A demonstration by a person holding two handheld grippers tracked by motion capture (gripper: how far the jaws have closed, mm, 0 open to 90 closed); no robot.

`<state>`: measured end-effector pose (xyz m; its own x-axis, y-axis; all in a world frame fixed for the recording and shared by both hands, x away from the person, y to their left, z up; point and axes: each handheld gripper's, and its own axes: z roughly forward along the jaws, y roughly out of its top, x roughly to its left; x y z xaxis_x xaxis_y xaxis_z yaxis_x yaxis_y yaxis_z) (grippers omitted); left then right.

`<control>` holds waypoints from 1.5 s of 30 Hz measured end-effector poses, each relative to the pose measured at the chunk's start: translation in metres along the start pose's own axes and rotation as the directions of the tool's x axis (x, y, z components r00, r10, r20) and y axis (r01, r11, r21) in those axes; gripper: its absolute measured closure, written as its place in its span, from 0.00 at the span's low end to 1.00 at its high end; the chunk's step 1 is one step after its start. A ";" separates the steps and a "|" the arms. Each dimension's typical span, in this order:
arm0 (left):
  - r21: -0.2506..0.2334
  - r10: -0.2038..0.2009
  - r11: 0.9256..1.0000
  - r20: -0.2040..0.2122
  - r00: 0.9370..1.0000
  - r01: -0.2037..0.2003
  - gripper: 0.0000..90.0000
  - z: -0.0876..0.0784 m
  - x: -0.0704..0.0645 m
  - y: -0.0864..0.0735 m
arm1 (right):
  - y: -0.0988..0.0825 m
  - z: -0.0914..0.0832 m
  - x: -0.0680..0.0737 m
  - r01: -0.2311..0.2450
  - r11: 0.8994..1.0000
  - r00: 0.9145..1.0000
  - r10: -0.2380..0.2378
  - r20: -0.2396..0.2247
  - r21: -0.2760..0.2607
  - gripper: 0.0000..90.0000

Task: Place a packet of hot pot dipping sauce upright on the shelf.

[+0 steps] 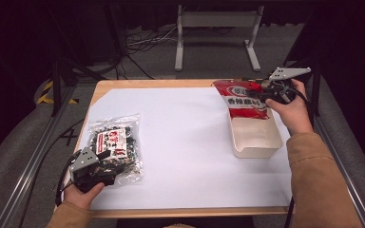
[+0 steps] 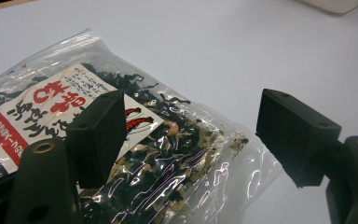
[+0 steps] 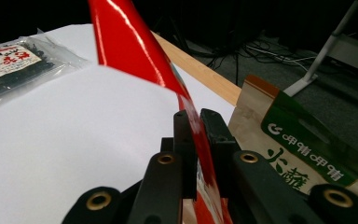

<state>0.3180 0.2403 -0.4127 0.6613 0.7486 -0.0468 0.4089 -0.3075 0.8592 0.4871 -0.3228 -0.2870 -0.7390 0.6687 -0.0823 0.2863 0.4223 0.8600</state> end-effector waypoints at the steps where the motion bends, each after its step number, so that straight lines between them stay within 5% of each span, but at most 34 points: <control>1: 0.000 0.001 1.000 0.000 1.000 -0.001 0.28 0.000 0.000 0.000 | -0.001 0.000 0.001 0.003 1.000 1.000 -0.003 -0.002 0.006 0.95; 5: 0.001 0.002 1.000 0.001 1.000 -0.002 0.28 0.000 0.000 0.000 | -0.005 0.005 0.003 0.019 0.999 1.000 -0.018 -0.006 0.036 0.95; 20: 0.001 0.003 1.000 0.005 1.000 -0.003 0.28 0.001 0.000 0.000 | -0.029 -0.004 -0.011 -0.109 0.990 0.994 0.110 0.004 -0.094 0.97; 29: -0.003 0.001 1.000 0.004 1.000 0.000 0.28 0.000 0.001 0.000 | -0.036 -0.005 -0.014 -0.121 0.987 0.992 0.124 0.021 -0.106 0.99; 31: -0.002 -0.003 1.000 0.005 1.000 0.003 0.28 0.000 0.001 0.000 | -0.040 -0.004 -0.017 -0.112 0.992 0.992 0.115 0.053 -0.060 0.99; 36: 0.002 -0.002 1.000 0.007 1.000 0.002 0.28 0.001 0.001 0.001 | -0.056 -0.010 -0.026 -0.186 0.978 0.979 0.193 0.068 -0.090 0.99; 45: -0.001 0.003 1.000 -0.014 1.000 -0.003 0.27 0.001 0.000 0.001 | -0.062 -0.009 -0.030 -0.218 0.973 0.967 0.226 0.120 -0.073 1.00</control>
<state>0.3190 0.2393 -0.4129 0.6537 0.7559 -0.0372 0.4061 -0.3089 0.8601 0.4860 -0.3744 -0.3333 -0.5764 0.8153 0.0542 0.3957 0.2204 0.8916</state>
